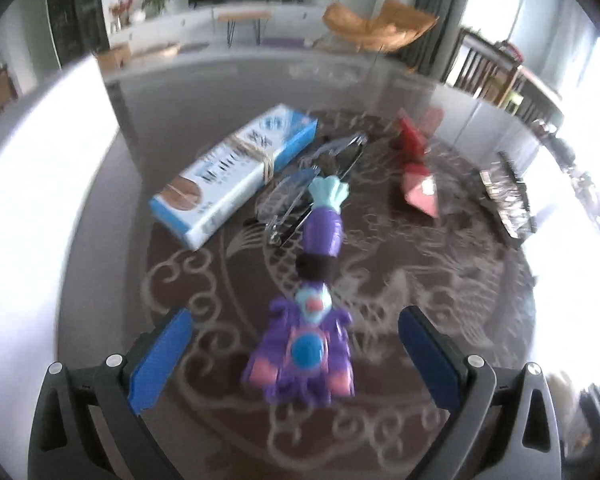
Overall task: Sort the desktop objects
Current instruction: 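Grasp the white knit glove with the right gripper while the left gripper grasps the purple toy wand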
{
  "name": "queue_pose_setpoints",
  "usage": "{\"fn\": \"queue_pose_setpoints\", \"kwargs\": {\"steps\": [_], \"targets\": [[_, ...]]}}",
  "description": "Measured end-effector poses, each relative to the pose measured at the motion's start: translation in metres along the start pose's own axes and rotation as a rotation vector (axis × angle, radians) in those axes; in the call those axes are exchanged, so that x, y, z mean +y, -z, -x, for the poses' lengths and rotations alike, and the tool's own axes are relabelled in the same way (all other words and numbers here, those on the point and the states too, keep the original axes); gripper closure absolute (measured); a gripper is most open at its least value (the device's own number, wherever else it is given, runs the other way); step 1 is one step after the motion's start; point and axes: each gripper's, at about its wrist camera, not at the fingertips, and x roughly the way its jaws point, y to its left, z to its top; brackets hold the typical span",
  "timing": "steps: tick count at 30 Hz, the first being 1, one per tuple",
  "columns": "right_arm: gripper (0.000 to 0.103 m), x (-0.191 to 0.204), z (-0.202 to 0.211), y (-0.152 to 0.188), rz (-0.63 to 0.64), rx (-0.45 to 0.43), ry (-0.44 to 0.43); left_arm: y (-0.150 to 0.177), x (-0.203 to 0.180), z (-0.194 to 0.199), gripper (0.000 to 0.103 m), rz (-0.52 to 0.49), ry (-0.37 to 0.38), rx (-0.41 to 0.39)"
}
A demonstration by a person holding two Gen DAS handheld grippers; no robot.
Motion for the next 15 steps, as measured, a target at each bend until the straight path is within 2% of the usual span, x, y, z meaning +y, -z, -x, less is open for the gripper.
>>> {"fn": "queue_pose_setpoints", "kwargs": {"steps": [1,2,4,6,11,15], "targets": [[0.041,0.003,0.004,0.003,0.001,-0.012,-0.003,-0.002,-0.002,-0.008,0.010,-0.003,-0.011,0.021],[0.041,0.004,0.009,0.006,0.000,-0.025,-0.006,-0.004,-0.006,-0.010,0.014,-0.028,-0.046,0.005],[0.041,0.005,0.015,0.011,0.002,-0.041,-0.006,-0.007,-0.016,-0.011,0.033,-0.077,-0.072,-0.014],[0.041,0.003,0.020,0.014,0.005,-0.048,0.003,-0.011,-0.022,-0.007,0.082,-0.096,-0.070,-0.026],[0.041,-0.004,0.027,0.019,-0.009,-0.054,0.017,0.012,-0.020,0.013,0.083,-0.052,-0.010,-0.059],[0.041,0.000,0.036,0.021,0.004,-0.070,0.019,0.053,-0.007,0.064,0.083,0.001,0.072,-0.153]]}}
